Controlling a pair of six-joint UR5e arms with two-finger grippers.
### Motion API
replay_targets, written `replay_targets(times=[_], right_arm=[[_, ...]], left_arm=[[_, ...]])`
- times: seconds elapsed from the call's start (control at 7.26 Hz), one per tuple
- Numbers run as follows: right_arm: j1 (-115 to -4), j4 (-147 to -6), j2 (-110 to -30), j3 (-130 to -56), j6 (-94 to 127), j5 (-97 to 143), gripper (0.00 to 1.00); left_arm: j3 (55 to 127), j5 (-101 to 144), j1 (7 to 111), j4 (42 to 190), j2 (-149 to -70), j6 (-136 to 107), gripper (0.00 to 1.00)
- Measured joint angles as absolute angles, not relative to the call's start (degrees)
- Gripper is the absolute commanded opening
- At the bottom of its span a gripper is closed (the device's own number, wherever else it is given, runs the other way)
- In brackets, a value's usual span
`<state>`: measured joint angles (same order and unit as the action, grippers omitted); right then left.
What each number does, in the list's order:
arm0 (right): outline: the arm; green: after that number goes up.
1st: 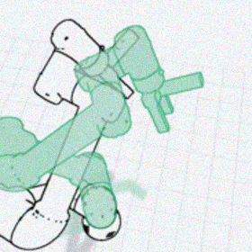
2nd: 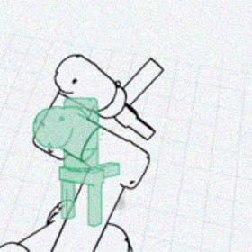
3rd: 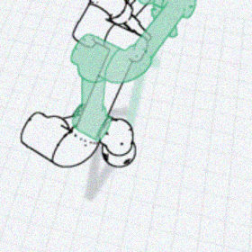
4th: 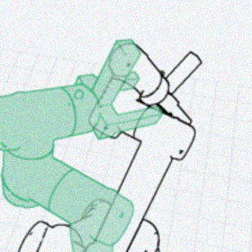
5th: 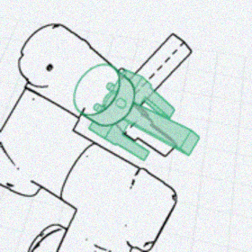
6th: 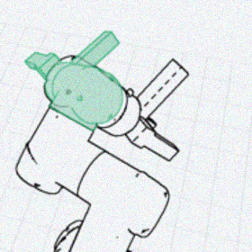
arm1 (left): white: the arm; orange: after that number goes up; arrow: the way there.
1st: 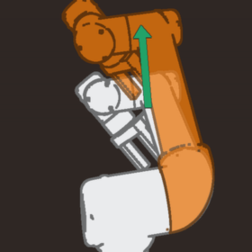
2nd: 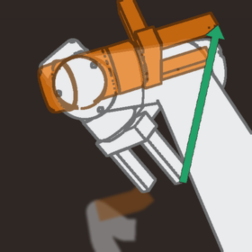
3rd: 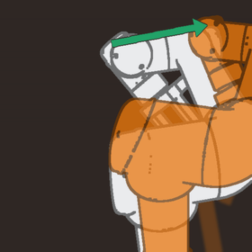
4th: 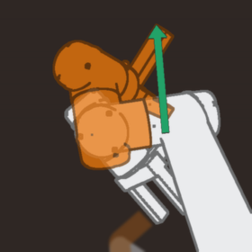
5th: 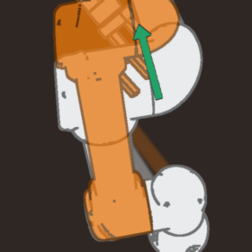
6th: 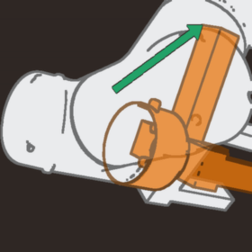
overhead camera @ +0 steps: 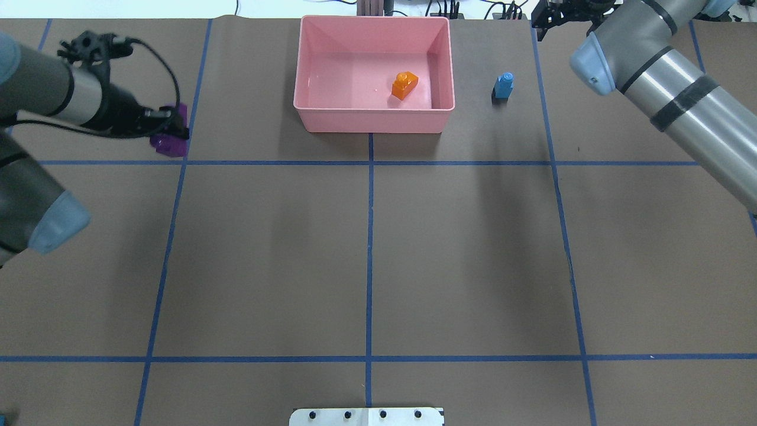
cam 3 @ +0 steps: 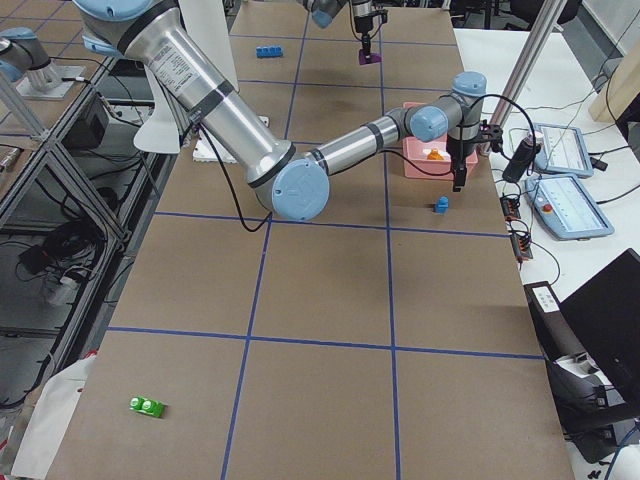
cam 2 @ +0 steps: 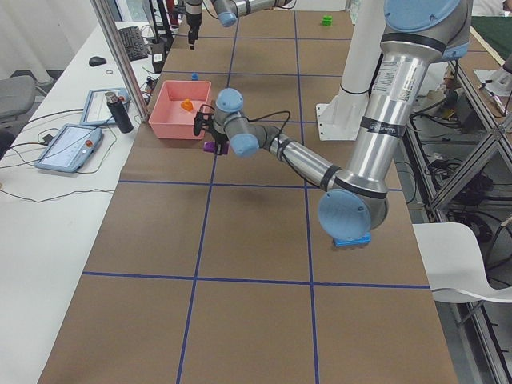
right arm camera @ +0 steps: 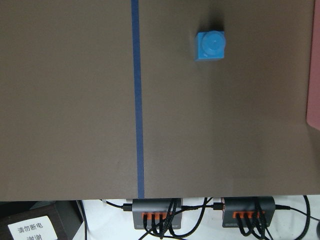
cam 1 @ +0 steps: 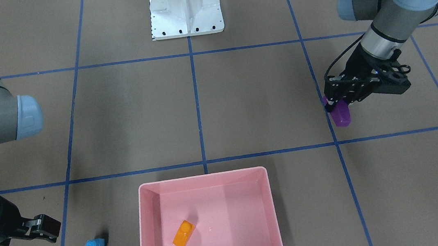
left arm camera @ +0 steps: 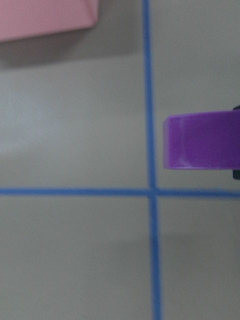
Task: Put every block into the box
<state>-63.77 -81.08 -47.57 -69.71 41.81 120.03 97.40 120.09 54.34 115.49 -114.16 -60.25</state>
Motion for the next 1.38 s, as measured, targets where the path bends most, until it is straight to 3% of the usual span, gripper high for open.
replay_targets(times=[0.41,0.69,0.83,1.38], right_arm=[[-62.98,-74.48,-48.85,-64.49,41.09,119.62,1.0],[-61.39,-70.55,-47.65,-59.96,41.84,118.45,1.0],[-60.15,-69.44,-46.5,-58.19,42.72,117.4,1.0],[-57.33,-63.45,-44.97,-53.89,46.83,115.76,1.0]], left_arm=[[73.36,118.34,55.13,110.25,-142.22,-65.49,0.0],[60.61,111.56,51.97,110.56,-151.36,-66.39,0.01],[56.11,108.39,50.54,110.64,-154.29,-66.59,0.99],[52.03,106.29,47.85,110.87,-156.86,-65.66,1.0]])
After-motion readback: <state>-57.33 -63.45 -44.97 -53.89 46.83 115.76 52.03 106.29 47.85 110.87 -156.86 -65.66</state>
